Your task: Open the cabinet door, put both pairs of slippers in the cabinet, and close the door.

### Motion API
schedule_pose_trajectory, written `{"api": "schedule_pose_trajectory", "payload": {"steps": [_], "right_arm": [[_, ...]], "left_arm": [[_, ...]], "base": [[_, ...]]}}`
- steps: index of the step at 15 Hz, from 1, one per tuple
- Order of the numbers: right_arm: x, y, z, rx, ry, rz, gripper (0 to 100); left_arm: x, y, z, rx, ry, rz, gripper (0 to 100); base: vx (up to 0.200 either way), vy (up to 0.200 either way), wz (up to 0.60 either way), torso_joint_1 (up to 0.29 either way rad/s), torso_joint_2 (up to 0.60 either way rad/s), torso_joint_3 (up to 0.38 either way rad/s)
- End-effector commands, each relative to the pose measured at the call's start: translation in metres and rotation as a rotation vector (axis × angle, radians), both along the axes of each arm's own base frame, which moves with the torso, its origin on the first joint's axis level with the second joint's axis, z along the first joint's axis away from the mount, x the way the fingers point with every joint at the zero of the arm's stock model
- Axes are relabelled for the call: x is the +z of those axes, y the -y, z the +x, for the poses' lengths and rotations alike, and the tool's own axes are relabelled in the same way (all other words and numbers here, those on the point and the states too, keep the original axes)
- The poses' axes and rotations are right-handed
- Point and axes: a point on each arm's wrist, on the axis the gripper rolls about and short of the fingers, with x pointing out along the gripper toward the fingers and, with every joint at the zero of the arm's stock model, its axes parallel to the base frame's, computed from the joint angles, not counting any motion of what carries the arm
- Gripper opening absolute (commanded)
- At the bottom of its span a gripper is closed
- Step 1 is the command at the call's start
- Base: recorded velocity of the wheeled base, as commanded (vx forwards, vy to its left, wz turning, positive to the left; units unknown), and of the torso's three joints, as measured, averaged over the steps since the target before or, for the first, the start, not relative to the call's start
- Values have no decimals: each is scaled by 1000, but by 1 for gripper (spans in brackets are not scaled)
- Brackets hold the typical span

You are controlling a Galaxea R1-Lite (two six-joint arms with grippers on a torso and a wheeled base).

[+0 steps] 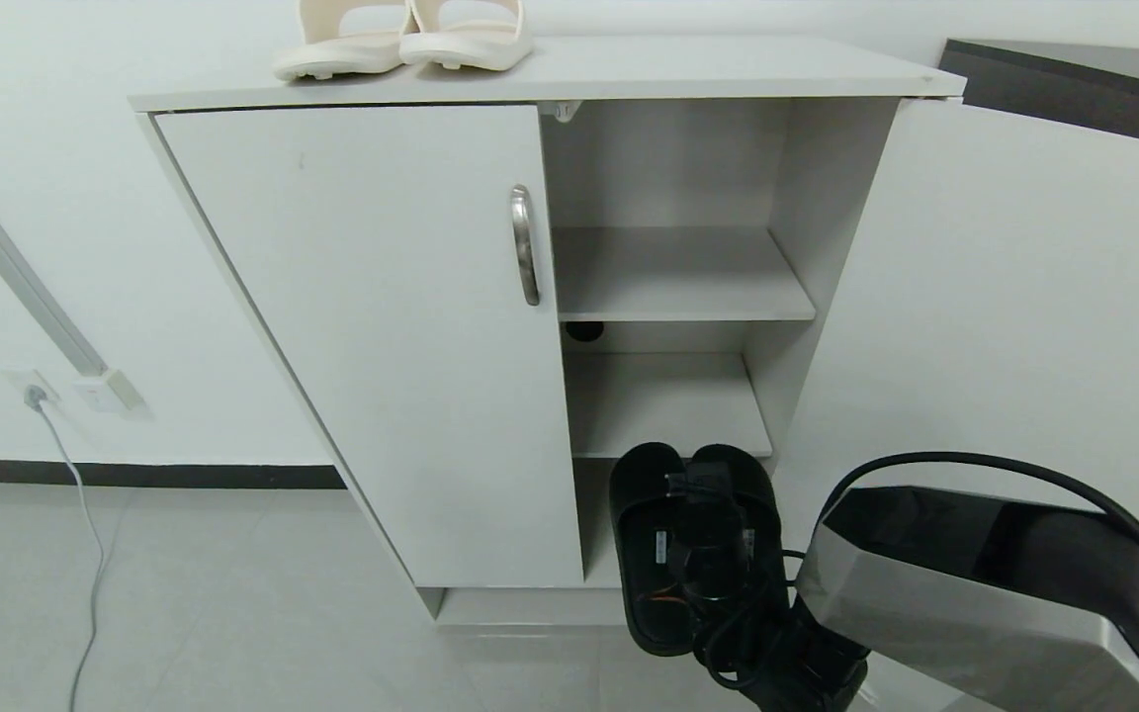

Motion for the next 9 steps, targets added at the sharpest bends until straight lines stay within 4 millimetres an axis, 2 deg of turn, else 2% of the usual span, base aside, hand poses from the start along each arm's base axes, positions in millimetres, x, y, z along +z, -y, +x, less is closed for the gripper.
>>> {"api": "schedule_pose_trajectory", "payload": {"steps": [1,3,9], "right_arm": [[-1,0,1,-1,-1,0,0],[-1,0,1,-2,-1,1,0],[-1,1,3,-5,1,4,0]], "left_arm": [[0,0,0,0,-1,0,0],[0,0,0,0,-1,0,0],[0,0,0,0,-1,1,0]], "base": [[0,0,0,0,0,0],[0,0,0,0,0,0],[200,0,0,2,3,2]]}}
